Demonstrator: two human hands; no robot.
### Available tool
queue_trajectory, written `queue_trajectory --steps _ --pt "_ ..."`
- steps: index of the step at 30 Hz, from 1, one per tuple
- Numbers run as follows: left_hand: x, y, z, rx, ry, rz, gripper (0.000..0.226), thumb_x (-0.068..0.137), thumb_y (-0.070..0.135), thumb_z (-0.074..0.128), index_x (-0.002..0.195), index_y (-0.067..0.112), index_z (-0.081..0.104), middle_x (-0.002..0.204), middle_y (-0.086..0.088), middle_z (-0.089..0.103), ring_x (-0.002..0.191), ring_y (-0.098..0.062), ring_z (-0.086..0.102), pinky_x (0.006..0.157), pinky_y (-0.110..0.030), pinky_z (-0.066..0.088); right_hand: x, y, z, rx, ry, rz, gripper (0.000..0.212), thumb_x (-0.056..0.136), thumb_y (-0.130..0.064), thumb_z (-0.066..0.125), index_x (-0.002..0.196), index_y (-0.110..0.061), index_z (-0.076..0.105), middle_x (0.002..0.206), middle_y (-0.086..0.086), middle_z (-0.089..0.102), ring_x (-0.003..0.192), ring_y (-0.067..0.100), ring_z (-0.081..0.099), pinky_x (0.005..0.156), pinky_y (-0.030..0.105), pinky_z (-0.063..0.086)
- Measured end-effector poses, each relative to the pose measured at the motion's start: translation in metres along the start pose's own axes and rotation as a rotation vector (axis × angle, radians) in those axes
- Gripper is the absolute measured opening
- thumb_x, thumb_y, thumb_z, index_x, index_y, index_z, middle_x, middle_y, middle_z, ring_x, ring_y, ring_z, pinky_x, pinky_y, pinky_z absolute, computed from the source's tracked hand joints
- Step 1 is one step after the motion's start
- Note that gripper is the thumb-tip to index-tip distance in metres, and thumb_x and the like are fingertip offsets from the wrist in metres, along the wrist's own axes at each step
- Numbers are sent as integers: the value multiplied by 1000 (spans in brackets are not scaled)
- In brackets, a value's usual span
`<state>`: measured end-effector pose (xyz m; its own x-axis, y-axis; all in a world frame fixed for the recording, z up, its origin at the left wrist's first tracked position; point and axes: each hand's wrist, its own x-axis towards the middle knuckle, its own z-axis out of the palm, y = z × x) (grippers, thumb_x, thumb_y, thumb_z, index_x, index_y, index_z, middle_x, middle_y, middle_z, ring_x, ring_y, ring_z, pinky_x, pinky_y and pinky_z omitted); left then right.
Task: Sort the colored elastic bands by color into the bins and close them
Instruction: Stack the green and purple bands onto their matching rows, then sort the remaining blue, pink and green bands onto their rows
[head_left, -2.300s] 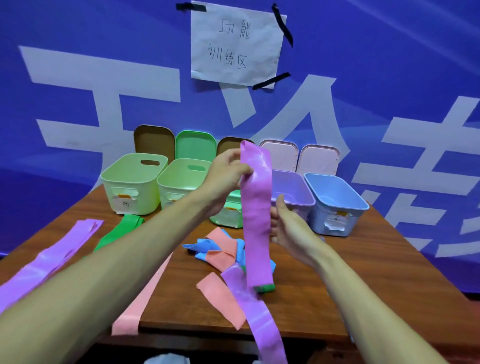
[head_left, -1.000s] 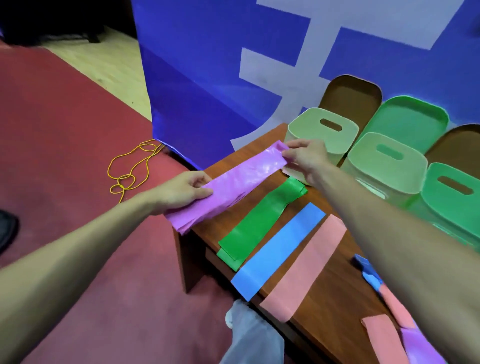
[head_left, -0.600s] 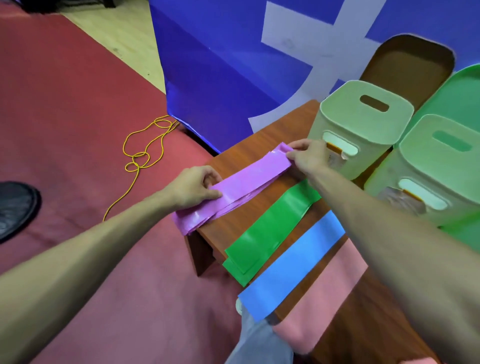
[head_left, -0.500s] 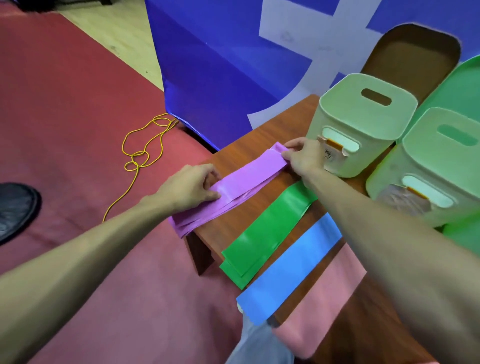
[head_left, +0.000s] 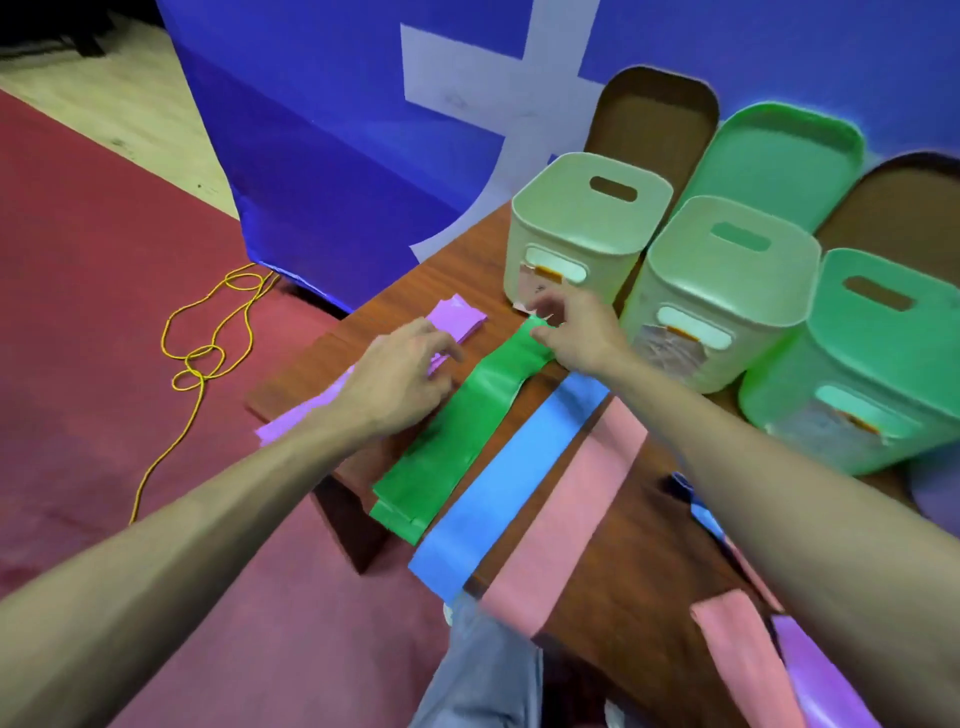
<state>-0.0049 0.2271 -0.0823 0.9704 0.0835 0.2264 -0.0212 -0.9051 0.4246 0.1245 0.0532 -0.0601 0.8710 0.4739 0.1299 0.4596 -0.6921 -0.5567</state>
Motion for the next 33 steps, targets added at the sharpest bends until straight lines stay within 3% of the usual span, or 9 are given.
queue_trajectory --steps 5,8,13,16,20,24,27,30,33 --pt "-16 90 31 -499 84 156 25 75 1 53 93 12 68 88 -1 64 83 -8 57 79 -16 44 -85 36 -61 -214 -173 -19 34 78 -6 60 111 -9 66 107 7 69 99 23 63 81 25 43" --pt "-30 143 56 -614 -13 189 23 78 2 55 93 15 68 90 1 65 81 -6 57 77 -12 42 -141 64 -92 -247 -141 48 31 81 -10 62 111 -8 66 107 10 69 99 24 63 83 27 42" --pt "-57 207 96 -542 -237 271 19 84 7 59 97 19 67 95 4 65 85 -9 59 80 -22 45 -240 112 -130 -166 7 244 26 83 -11 63 109 -10 67 103 8 69 89 23 64 82 29 46" --pt "-70 233 118 -499 -347 224 19 86 17 60 105 18 64 91 5 63 80 -12 59 78 -28 47 -294 138 -131 -64 178 371 21 80 -9 63 100 -12 69 90 3 70 75 14 60 68 16 40" --pt "-75 255 143 -275 -335 172 22 83 41 62 95 22 62 99 5 59 96 -16 56 85 -34 41 -343 158 -109 200 399 521 6 81 -17 68 87 -17 66 71 -4 60 56 2 50 60 11 40" --pt "-82 267 152 -88 -341 219 23 77 43 67 85 22 60 101 1 53 107 -19 47 84 -35 32 -368 171 -83 435 541 533 7 85 -11 65 83 -17 65 72 -7 60 67 3 52 66 11 42" --pt "-84 270 147 -237 -272 217 17 70 43 67 71 30 56 86 9 53 96 -20 51 87 -41 39 -374 175 -78 459 593 504 11 87 -8 61 83 -17 66 74 -6 64 66 -3 55 69 12 44" --pt "-93 274 138 -478 -276 189 14 74 32 70 72 26 58 77 9 57 82 -19 56 78 -45 47 -376 178 -79 543 611 481 14 90 -12 58 84 -20 67 78 1 68 72 7 60 76 28 49" --pt "-105 286 126 -830 -389 78 14 82 13 69 78 18 57 75 3 62 67 -13 59 62 -30 49 -379 179 -79 601 639 461 16 93 -20 54 86 -18 68 77 -1 69 71 6 62 75 28 50"
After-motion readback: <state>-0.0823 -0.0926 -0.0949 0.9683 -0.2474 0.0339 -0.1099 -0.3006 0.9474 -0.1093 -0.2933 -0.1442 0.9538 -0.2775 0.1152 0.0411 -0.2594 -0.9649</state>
